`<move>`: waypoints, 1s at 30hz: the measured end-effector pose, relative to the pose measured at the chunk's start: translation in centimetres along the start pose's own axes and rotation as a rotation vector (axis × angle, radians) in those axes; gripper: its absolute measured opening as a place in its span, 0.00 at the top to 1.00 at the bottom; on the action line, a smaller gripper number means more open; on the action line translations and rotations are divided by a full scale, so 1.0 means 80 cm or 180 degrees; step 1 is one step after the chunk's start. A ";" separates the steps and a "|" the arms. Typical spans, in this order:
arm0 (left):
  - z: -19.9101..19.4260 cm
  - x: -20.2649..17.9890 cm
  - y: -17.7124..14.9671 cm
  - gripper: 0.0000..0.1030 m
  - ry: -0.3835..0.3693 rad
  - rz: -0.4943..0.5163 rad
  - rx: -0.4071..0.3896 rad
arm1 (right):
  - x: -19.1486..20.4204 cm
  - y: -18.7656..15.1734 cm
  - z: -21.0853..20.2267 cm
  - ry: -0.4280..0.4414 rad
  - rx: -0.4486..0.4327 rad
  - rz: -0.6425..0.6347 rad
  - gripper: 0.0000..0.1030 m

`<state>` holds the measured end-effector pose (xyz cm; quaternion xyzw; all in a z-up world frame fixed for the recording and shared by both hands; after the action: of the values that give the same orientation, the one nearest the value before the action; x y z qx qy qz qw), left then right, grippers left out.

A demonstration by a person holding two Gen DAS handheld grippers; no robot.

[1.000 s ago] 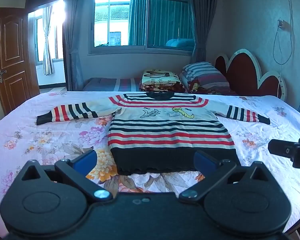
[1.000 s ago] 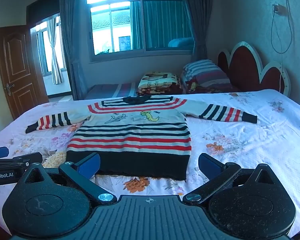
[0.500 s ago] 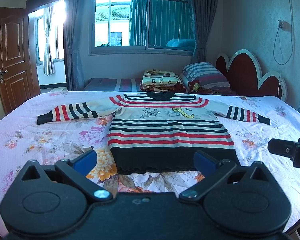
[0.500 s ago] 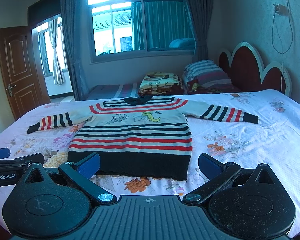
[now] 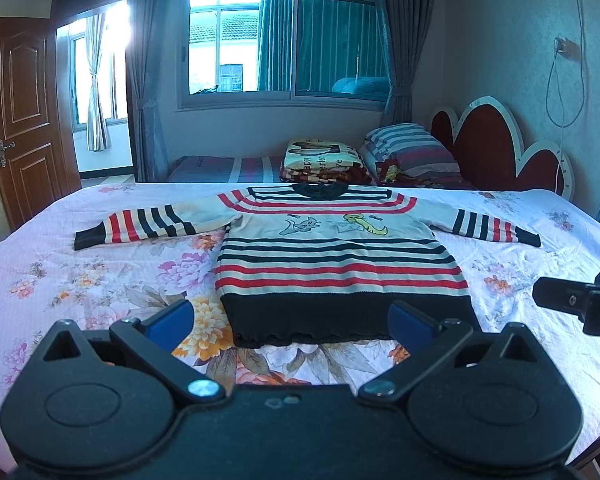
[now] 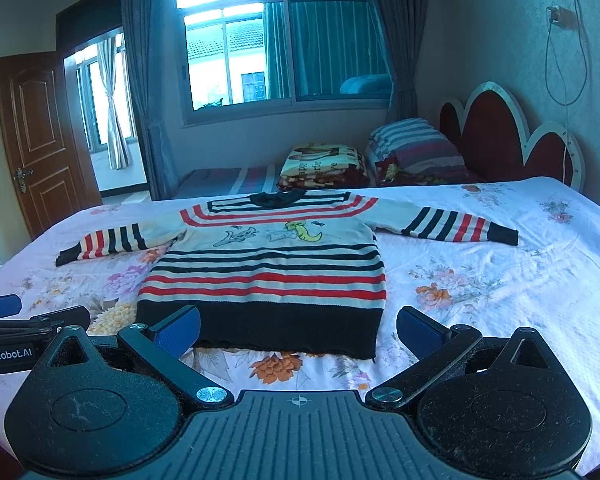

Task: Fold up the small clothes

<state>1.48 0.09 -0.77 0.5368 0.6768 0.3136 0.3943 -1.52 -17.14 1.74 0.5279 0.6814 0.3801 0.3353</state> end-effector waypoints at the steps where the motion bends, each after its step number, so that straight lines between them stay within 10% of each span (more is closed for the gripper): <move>1: 0.000 0.000 0.000 0.01 -0.0008 -0.0019 0.0027 | 0.000 0.000 0.000 0.0000 -0.0001 -0.0001 0.00; 30: 0.022 0.003 0.005 0.01 -0.0026 -0.0104 0.0015 | -0.008 0.002 0.031 -0.0027 0.0081 -0.0024 0.00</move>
<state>3.15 0.46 -1.33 0.5278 0.6846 0.3034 0.4009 0.81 -17.34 0.74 0.5311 0.6868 0.3680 0.3328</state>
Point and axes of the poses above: each gripper's, at about its wrist camera, not at the fingertips, and z roughly the way its jaws point, x to its left, y to its top, the point moved 2 cm from there along z, roughly the way its jaws point, and after that the axes turned 13 degrees about -z, right-handed, at the moved point
